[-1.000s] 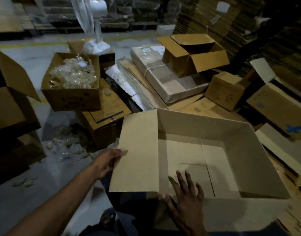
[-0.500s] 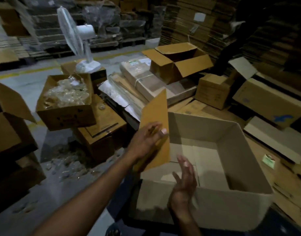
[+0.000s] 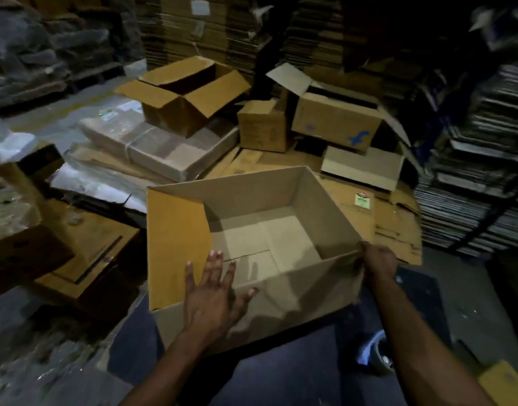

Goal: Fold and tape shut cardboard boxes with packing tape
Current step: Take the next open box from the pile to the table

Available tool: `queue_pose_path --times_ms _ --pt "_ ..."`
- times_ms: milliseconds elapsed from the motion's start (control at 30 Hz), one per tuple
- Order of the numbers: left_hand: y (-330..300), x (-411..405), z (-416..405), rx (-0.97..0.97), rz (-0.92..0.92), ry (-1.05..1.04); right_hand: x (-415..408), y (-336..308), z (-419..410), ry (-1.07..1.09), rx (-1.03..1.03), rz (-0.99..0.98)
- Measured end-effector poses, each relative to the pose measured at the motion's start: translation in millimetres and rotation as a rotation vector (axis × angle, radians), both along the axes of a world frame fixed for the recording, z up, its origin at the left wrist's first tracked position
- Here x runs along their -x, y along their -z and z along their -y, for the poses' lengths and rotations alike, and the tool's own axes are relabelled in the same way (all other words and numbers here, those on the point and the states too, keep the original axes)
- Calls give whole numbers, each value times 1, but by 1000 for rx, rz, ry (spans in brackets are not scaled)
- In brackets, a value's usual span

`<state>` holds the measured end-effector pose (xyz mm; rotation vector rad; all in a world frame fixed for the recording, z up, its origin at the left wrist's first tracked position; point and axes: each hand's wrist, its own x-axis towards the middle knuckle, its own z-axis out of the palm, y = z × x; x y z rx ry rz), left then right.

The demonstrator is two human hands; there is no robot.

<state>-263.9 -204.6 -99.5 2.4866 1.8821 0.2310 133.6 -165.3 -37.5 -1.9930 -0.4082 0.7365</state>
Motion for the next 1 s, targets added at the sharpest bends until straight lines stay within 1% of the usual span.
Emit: queue_pose_path --times_ms 67,133,167,200,300,367,433,533,633,700,800,900,933,1000 --pt "2 27 -12 -12 -42 -42 6 0 7 -34 6 -65" --pt "2 52 -23 -5 -85 -78 22 3 16 -56 -11 -207" --pt "2 60 -28 0 -91 -79 29 6 20 -35 -23 -274" --pt "4 64 -31 11 -89 -66 34 14 20 -6 -46 -298" --pt "10 64 -32 -20 -61 26 44 41 26 54 -187 -150" --pt "15 55 -26 -66 -15 71 61 38 37 63 -277 -45" --pt "16 41 -17 -84 56 86 72 30 47 51 -319 110" --pt "21 22 -6 -60 56 98 68 30 55 -81 -272 333" --pt "25 14 -6 -38 29 97 57 39 67 -263 -180 477" --pt "26 13 -6 -32 43 97 53 43 73 -347 -129 559" --pt "27 13 -6 -29 66 101 53 50 80 -415 -90 566" --pt "26 14 -4 -8 99 113 50 63 88 -393 -149 550" --pt "26 14 -5 -2 105 118 49 63 92 -376 -149 504" --pt "24 14 -5 27 107 124 43 72 100 -345 -70 318"
